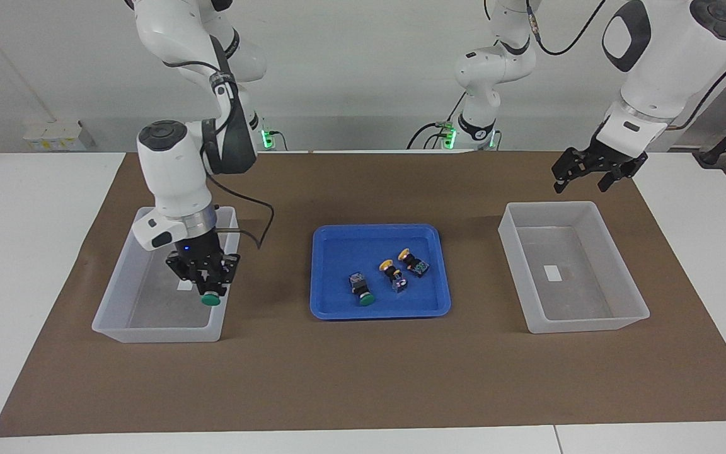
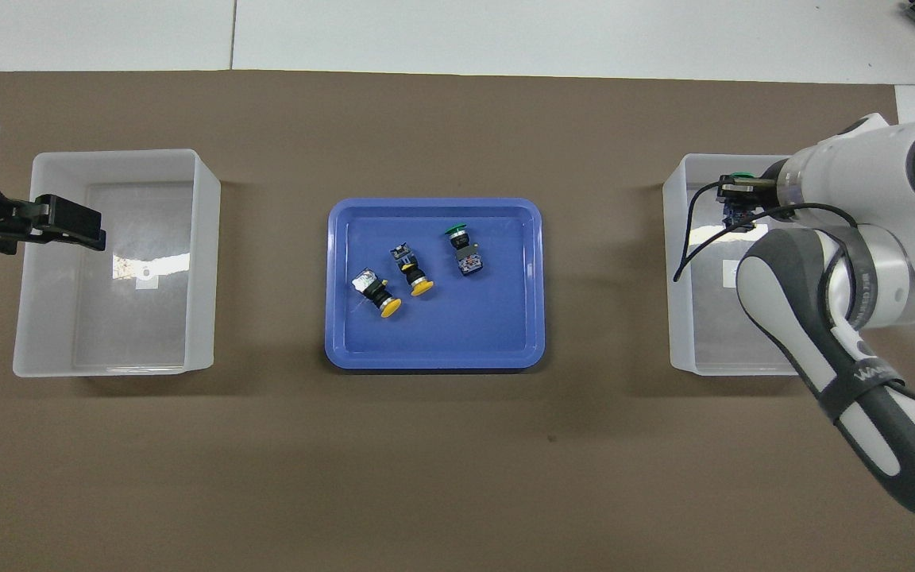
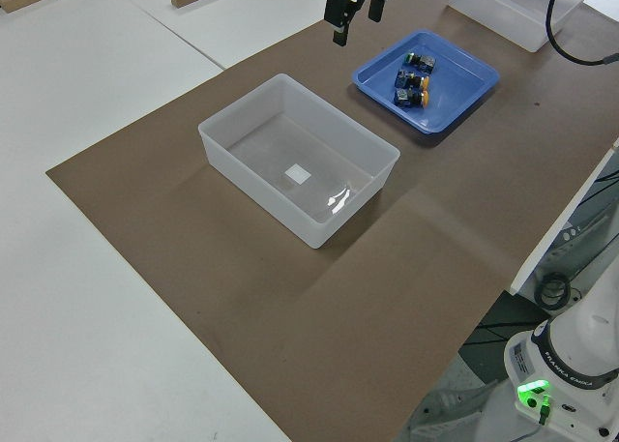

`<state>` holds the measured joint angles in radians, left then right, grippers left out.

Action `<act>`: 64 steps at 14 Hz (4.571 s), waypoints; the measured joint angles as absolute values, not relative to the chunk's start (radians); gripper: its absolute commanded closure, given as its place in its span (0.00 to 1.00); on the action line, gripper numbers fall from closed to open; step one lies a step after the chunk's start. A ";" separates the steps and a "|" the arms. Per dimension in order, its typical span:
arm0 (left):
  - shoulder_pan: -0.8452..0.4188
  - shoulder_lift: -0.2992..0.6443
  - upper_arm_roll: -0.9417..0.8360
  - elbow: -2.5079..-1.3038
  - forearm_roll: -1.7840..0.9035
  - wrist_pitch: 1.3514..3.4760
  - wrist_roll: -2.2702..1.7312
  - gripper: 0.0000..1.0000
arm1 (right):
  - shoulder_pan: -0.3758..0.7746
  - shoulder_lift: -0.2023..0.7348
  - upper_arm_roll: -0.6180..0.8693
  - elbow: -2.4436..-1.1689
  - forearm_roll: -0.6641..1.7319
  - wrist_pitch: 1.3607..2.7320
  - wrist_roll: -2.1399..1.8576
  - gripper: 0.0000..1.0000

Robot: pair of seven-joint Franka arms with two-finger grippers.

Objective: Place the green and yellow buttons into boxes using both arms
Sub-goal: 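Move the left gripper to the tray while the right gripper returns there, then grasp a yellow button with the left gripper while the right gripper grasps green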

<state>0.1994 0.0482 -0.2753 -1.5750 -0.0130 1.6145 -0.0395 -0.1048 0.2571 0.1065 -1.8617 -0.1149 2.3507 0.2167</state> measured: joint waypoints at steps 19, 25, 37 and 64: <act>0.034 0.001 -0.292 -1.759 -0.013 1.880 -0.248 0.00 | -0.186 0.301 0.123 -1.891 -0.115 2.477 0.106 0.00; -0.097 0.010 -0.293 -1.854 -0.014 1.991 -0.547 0.00 | 0.007 0.176 0.129 -1.892 -0.114 2.380 0.107 0.00; -0.177 0.107 -0.291 -2.057 -0.014 2.344 -0.921 0.00 | 0.307 0.345 0.132 -1.853 -0.114 2.617 0.106 0.00; -0.240 0.323 -0.279 -2.059 0.028 2.564 -1.121 1.00 | 0.324 0.357 0.117 -1.919 -0.113 2.736 0.250 1.00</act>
